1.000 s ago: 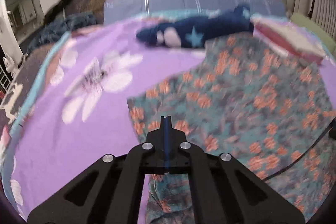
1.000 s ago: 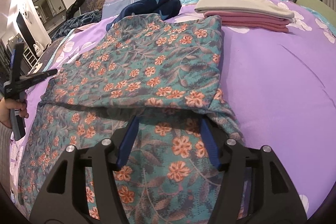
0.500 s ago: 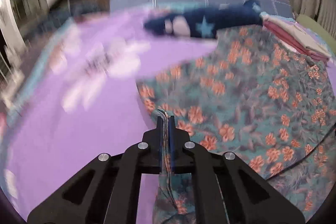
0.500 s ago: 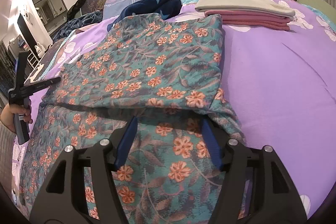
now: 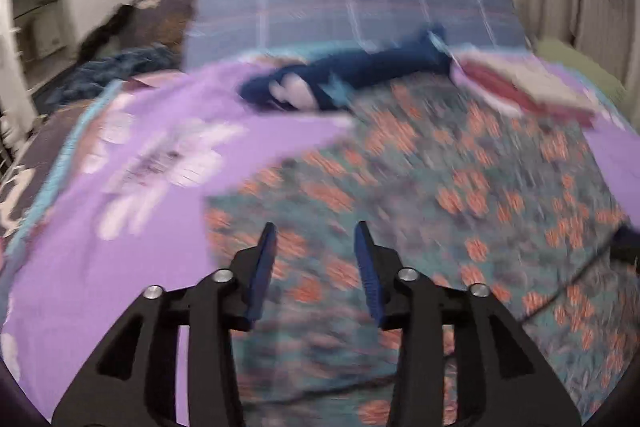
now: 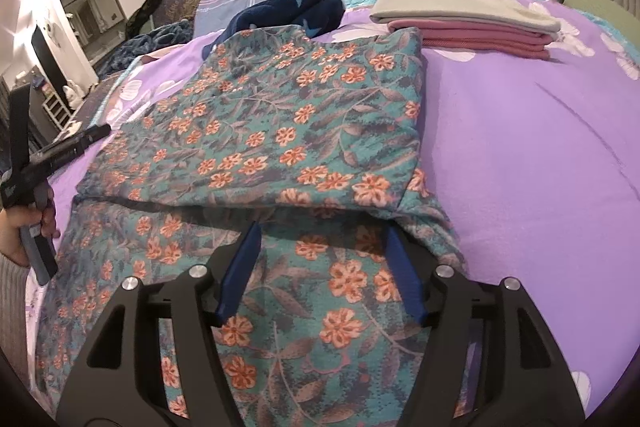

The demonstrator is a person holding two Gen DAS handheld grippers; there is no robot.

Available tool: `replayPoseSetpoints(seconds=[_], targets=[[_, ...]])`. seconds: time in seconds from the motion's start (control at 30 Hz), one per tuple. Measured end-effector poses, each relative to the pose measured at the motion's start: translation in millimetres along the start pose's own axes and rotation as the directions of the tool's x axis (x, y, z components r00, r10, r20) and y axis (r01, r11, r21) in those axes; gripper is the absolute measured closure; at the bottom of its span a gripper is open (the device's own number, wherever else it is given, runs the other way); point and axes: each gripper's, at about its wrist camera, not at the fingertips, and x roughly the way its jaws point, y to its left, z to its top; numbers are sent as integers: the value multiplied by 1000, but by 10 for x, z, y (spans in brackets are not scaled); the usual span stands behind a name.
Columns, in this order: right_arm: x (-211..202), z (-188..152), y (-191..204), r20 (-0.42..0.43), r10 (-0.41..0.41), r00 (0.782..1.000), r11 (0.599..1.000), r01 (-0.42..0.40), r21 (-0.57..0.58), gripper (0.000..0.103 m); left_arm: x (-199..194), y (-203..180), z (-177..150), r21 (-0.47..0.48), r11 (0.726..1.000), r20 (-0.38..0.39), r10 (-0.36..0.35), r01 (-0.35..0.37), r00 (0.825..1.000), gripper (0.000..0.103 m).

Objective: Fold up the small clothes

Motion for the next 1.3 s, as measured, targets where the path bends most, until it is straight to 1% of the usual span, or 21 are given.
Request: replayPoseSetpoints(seconds=[0.03,0.07,0.13,0.2,0.23,0.27,0.33,0.43,0.5,0.57,0.77,0.8,0.83,0.87,0.9,1.03,1.1,1.2,1.23,1.27,1.3], targets=[[-10,-4,13,3,-17,1000,1000,17,-4,41,208,-79,-88,15,1000,-84,-14,15,996,39],[-22,-7,27,3,-33,999,999,33,-9,41,317,-107,-139,22,1000,-119,-6,9,993,35],[-97,-28,61,-3,-45,999,999,45,-25,41,295,-95,-110,11,1000,-110,-6,7,994,34],[-220,-31,49,-10,20,1000,1000,-20,-21,42,346,-70,-129,-3,1000,-114,-18,18,993,33],[-329,12,11,1,79,997,997,-79,-5,42,360,-62,-128,-5,1000,-115,-20,20,993,33],[-446,83,-36,34,104,994,994,-104,12,42,372,-65,-129,-2,1000,-116,-16,16,993,32],[-639,270,-132,120,72,990,996,-77,34,42,409,-94,-126,13,1000,-115,2,0,993,31],[-619,648,-262,178,-51,983,999,48,24,42,372,-108,-108,16,1000,-113,15,-14,993,28],[-352,913,-410,131,-92,987,995,86,51,42,337,-90,-125,9,1000,-113,15,-14,993,27],[-18,1153,-620,61,-109,992,985,99,142,44,329,-105,-126,14,1000,-112,25,-23,993,27],[671,1575,-810,-81,-33,996,965,53,258,44,333,-121,-127,18,999,-114,43,-42,993,23],[769,1589,-829,-121,-13,993,956,48,289,46,330,-125,-128,17,999,-114,44,-42,993,23],[894,1592,-856,-172,6,985,943,52,330,66,330,-122,-127,17,999,-114,43,-41,993,23],[962,1592,-868,-204,5,979,937,67,344,96,331,-123,-126,18,999,-114,43,-41,993,23],[997,1593,-849,-228,-14,974,936,93,339,99,331,-122,-126,18,999,-114,43,-42,993,23],[727,1582,-790,-149,-112,983,938,154,310,99,334,-121,-124,18,999,-112,46,-45,993,22],[709,1529,-810,-148,-142,979,928,184,324,99,335,-118,-124,17,999,-113,49,-47,992,21],[890,1509,-755,-162,-195,967,947,228,225,95,334,-123,-124,21,998,-111,65,-63,992,19],[900,1529,-722,-131,-208,969,957,229,178,92,333,-127,-124,22,997,-110,71,-69,991,18],[857,1527,-718,-104,-218,970,958,233,166,78,334,-128,-122,23,997,-110,74,-72,991,18],[789,1521,-727,-79,-228,970,955,239,175,71,335,-128,-121,22,997,-111,75,-73,991,17]])
